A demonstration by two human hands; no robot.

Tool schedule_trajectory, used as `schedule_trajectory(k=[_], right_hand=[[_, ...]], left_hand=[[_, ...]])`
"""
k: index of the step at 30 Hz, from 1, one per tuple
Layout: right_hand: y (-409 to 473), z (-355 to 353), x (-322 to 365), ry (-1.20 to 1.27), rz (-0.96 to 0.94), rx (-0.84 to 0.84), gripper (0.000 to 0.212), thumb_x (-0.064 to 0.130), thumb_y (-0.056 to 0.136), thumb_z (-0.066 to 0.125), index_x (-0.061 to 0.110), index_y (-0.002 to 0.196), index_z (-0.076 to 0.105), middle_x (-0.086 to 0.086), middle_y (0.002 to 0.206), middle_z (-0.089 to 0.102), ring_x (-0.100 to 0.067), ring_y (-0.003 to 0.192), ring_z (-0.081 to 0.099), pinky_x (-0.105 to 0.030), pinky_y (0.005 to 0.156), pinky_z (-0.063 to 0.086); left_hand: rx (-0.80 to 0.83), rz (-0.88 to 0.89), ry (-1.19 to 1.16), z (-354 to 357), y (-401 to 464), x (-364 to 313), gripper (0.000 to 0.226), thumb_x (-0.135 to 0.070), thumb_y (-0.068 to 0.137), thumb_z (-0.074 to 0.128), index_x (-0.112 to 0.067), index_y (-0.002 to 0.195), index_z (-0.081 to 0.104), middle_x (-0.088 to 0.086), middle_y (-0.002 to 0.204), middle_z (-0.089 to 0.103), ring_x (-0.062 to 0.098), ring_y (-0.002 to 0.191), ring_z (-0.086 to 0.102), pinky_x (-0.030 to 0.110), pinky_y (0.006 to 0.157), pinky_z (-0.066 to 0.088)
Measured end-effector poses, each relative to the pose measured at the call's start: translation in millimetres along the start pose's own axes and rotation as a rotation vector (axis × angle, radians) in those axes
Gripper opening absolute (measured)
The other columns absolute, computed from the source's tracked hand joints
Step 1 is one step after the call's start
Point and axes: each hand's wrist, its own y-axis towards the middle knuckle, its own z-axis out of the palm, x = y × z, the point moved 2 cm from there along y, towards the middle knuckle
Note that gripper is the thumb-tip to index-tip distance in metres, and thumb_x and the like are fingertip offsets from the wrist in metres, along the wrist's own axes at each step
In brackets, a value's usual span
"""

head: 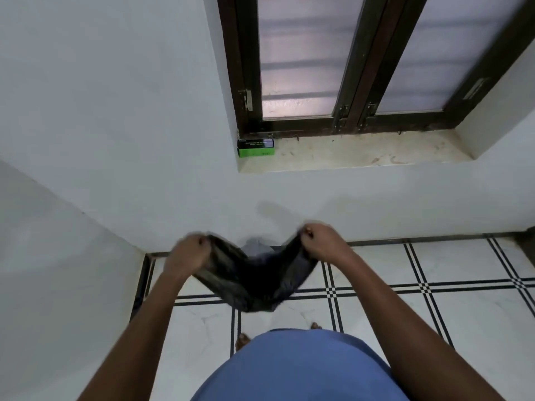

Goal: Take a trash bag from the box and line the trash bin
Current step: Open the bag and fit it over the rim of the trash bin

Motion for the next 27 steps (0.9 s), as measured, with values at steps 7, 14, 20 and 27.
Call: schedule_trajectory(k=[7, 14, 20, 27], right_hand=[[-35.3, -51.6, 58.9, 0.328, -0.458, -0.822, 0.043, 0.025, 0.117, 0.052, 0.021, 0.160, 0.051, -0.004, 0.117, 0.060, -0.008, 0.088, 0.057, -0.006, 0.075, 0.045], [-28.6, 10.5, -13.0, -0.284, 0.168, 0.495, 0.034, 0.037, 0.112, 0.058, 0.010, 0.129, 0.070, -0.012, 0.111, 0.069, -0.034, 0.101, 0.071, -0.045, 0.094, 0.065], [-40.4, 5.1, 0.3, -0.289, 0.206, 0.491, 0.068, 0.058, 0.098, 0.075, 0.015, 0.149, 0.062, -0.017, 0.145, 0.065, -0.033, 0.117, 0.072, -0.045, 0.090, 0.064], [-35.1, 9.5, 79.0, -0.004, -0.191, 0.059, 0.103, 0.081, 0.082, 0.076, 0.036, 0.167, 0.039, 0.005, 0.149, 0.060, -0.019, 0.130, 0.064, -0.043, 0.099, 0.055]], left_hand=[[-0.858, 0.424, -0.343, -55.7, -41.1, -55.6, 0.041, -0.012, 0.108, 0.048, -0.024, 0.146, 0.054, 0.004, 0.134, 0.072, 0.024, 0.113, 0.064, 0.038, 0.092, 0.050], [0.315, 0.014, 0.376, 18.2, 2.5, 25.3, 0.024, -0.027, 0.096, 0.051, -0.016, 0.096, 0.072, 0.002, 0.088, 0.072, 0.026, 0.093, 0.071, 0.033, 0.076, 0.051], [0.139, -0.013, 0.081, 2.3, -5.5, 11.1, 0.028, -0.041, 0.091, 0.058, -0.020, 0.078, 0.072, -0.001, 0.080, 0.074, 0.018, 0.078, 0.069, 0.032, 0.072, 0.053], [0.096, 0.315, -0.294, -12.9, -34.3, -77.7, 0.013, -0.030, 0.092, 0.065, -0.029, 0.084, 0.075, -0.008, 0.083, 0.076, 0.011, 0.084, 0.071, 0.034, 0.078, 0.056]])
